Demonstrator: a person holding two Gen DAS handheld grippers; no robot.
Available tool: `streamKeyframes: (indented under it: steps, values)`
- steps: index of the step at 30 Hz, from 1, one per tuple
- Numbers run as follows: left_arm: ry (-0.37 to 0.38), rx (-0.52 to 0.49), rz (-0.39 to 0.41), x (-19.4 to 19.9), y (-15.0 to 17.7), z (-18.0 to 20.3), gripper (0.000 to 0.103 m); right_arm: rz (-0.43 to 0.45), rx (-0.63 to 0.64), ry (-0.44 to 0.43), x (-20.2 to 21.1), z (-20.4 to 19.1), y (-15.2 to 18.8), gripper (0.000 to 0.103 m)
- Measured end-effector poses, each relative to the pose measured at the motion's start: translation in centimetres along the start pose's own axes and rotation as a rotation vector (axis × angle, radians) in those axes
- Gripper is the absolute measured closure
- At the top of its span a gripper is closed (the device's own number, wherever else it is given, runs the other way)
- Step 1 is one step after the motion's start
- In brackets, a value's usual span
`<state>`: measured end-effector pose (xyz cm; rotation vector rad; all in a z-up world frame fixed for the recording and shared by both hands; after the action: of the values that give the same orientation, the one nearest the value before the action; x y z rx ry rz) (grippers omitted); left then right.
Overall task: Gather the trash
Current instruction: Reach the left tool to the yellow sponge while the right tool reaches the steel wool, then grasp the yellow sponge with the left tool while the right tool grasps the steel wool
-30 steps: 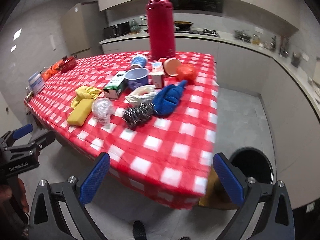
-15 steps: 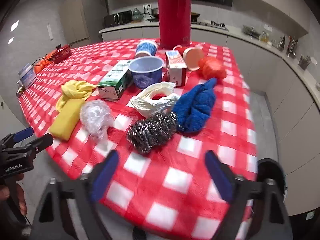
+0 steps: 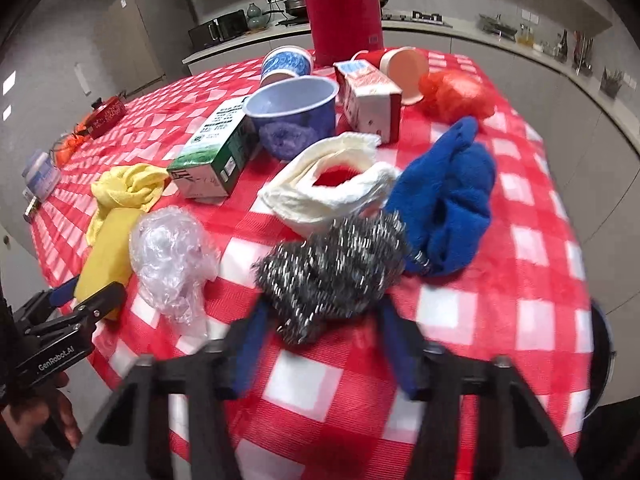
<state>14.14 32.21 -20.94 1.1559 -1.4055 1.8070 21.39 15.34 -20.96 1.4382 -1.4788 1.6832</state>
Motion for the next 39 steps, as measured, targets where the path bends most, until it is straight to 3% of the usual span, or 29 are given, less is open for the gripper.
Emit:
streamKeyframes:
  steps: [2, 3, 13, 21, 31, 39]
  values:
    - [0.005, -0.004, 0.016, 0.5, -0.1, -0.1, 0.042, 0.008, -0.001, -0.017, 0.2, -0.4, 0.0, 0.084]
    - [0.005, -0.007, 0.024, 0.6, -0.2, 0.0, 0.043, 0.018, 0.0, -0.023, 0.5, -0.6, 0.0, 0.088]
    - [0.005, -0.012, 0.1, 3.8, -0.7, -0.5, 0.047, 0.093, 0.025, -0.022, 3.9, -1.3, 0.3, 0.091]
    - [0.034, -0.034, 0.134, 6.1, -0.8, 1.6, 0.049, 0.151, 0.011, -0.029, 7.4, -0.2, 0.9, 0.091]
    - [0.106, -0.131, 0.159, 7.7, -1.0, 9.5, 0.049, 0.214, -0.048, 0.016, 12.4, 5.5, 3.0, 0.091]
    - [0.169, -0.21, 0.156, 7.8, -0.1, 18.7, 0.049, 0.243, -0.117, 0.08, 16.6, 14.3, 5.7, 0.091]
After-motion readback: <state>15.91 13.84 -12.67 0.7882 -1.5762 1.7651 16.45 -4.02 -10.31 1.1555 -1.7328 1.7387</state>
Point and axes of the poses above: each gripper's, at about its wrist camera, not at the fingertips, and x roughly against the way its jaws point, z to its right, y to its underside, the point moved 9 cm from there along -x, roughly the way its jaws point, and after that the axes turned 10 degrees about -z, right-handed, at the moved point
